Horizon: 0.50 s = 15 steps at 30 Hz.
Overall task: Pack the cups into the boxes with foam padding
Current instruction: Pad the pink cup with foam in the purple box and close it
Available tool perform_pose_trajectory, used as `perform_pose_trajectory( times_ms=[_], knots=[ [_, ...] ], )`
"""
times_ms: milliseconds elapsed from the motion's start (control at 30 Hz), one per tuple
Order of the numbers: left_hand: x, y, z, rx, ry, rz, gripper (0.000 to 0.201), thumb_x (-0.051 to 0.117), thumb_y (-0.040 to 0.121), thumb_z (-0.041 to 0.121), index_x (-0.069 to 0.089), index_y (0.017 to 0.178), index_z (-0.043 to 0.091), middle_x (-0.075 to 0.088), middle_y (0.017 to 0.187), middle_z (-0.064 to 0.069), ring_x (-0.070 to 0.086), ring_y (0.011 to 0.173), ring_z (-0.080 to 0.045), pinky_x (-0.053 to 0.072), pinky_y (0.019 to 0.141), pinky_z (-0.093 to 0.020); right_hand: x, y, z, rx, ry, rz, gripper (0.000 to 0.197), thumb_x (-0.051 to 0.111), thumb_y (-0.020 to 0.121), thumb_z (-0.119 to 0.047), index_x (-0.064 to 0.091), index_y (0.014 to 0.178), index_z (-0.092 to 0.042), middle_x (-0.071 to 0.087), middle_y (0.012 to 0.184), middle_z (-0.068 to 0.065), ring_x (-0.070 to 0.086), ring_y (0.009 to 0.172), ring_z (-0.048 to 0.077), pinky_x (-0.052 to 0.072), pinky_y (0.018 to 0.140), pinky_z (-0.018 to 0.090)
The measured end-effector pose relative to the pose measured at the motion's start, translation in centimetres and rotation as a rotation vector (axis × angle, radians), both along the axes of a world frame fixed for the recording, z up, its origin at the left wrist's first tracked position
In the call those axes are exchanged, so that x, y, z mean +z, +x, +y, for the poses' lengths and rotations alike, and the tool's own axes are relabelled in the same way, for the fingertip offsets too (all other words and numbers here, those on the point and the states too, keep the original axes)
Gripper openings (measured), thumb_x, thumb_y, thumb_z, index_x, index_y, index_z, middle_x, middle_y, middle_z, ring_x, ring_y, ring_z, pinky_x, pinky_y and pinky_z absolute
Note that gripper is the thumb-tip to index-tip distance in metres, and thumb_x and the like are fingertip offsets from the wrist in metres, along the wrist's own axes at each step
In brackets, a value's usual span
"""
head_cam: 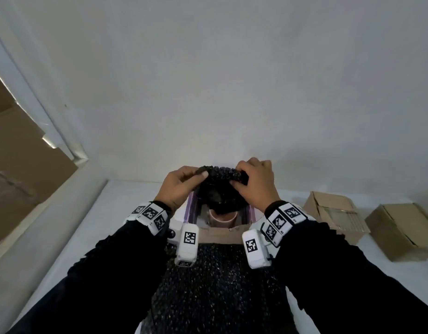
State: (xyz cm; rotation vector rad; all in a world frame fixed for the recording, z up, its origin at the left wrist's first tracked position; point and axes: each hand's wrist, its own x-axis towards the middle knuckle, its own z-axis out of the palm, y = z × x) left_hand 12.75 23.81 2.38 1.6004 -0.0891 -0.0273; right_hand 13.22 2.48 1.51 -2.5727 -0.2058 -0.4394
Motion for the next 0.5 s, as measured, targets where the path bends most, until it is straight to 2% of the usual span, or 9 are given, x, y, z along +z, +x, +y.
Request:
perform_pose_trajectory(
  times_ms=[67,133,200,267,333,400,433,500],
  knots=[
    [-1.0,1.0,-0.5,0.074,0.098,-0.098,0.011,0.074,0.081,0.005,0.067,0.09,0.003,0.069,0.089,-0.011,0.066,0.079,-0.013,0.053,0.075,-0.023,-0.4,1.2,0.4,-0.069,0.006,-0.051,0.019,0.073,0.08,-0.02,0.06,0.095,-0.022,0.044,0.105,0.002,0.039,0.099,0.028,0.044,0.073,0.037],
    [-2.4,1.8,-0.8,0.121,0.191,-0.192,0.025,0.074,0.075,-0.005,0.063,0.084,0.016,0.068,0.092,-0.009,0.066,0.078,-0.014,0.053,0.073,-0.024,-0.7,2.1,1.1,-0.109,0.07,-0.063,0.024,0.065,0.08,-0.004,0.056,0.095,-0.021,0.039,0.108,0.006,0.045,0.092,0.029,0.05,0.069,0.038],
    [-3.3,2.4,-1.1,0.132,0.304,-0.28,0.035,0.068,0.071,-0.009,0.054,0.083,0.02,0.062,0.087,0.0,0.063,0.068,-0.015,0.051,0.062,-0.024,-1.2,2.9,2.0,-0.104,0.145,-0.045,0.032,0.054,0.081,0.005,0.053,0.097,-0.022,0.038,0.109,0.006,0.051,0.079,0.029,0.049,0.066,0.036],
    [-4.4,3.0,-1.2,0.127,0.477,-0.401,0.039,0.063,0.064,-0.009,0.048,0.082,0.021,0.054,0.087,0.003,0.056,0.069,-0.018,0.047,0.063,-0.025,-1.8,3.6,2.9,-0.081,0.286,-0.002,0.039,0.046,0.075,0.014,0.053,0.093,-0.02,0.04,0.105,0.006,0.05,0.071,0.024,0.042,0.066,0.03],
    [-5.5,3.4,-1.0,0.085,0.629,-0.468,0.035,0.064,0.059,-0.004,0.051,0.081,0.02,0.05,0.088,0.003,0.05,0.074,-0.014,0.041,0.067,-0.021,-2.6,4.2,3.4,-0.063,0.422,0.011,0.04,0.045,0.071,0.017,0.057,0.086,-0.018,0.045,0.098,0.007,0.048,0.071,0.019,0.035,0.064,0.024],
    [-6.6,3.6,-0.7,0.022,0.666,-0.453,0.021,0.065,0.064,0.015,0.058,0.084,0.015,0.053,0.09,0.001,0.052,0.076,-0.012,0.04,0.069,-0.02,-3.5,4.7,3.6,-0.026,0.478,0.06,0.03,0.054,0.073,0.007,0.06,0.083,-0.02,0.051,0.094,0.004,0.052,0.076,0.016,0.036,0.064,0.014],
    [-7.2,3.7,-0.5,-0.002,0.679,-0.437,0.024,0.061,0.068,0.027,0.061,0.088,0.013,0.056,0.09,-0.001,0.054,0.079,-0.014,0.041,0.071,-0.021,-3.9,4.8,3.6,-0.001,0.49,0.106,0.023,0.059,0.076,0.0,0.06,0.081,-0.022,0.053,0.093,0.002,0.053,0.078,0.013,0.036,0.067,0.01],
    [-8.3,3.8,-0.1,-0.054,0.755,-0.405,0.042,0.054,0.072,0.039,0.062,0.103,0.011,0.062,0.095,-0.006,0.06,0.085,-0.02,0.045,0.075,-0.026,-5.0,4.9,3.4,0.046,0.501,0.179,0.014,0.062,0.081,-0.009,0.06,0.076,-0.022,0.054,0.091,0.002,0.055,0.078,0.012,0.039,0.071,0.014]
  ],
)
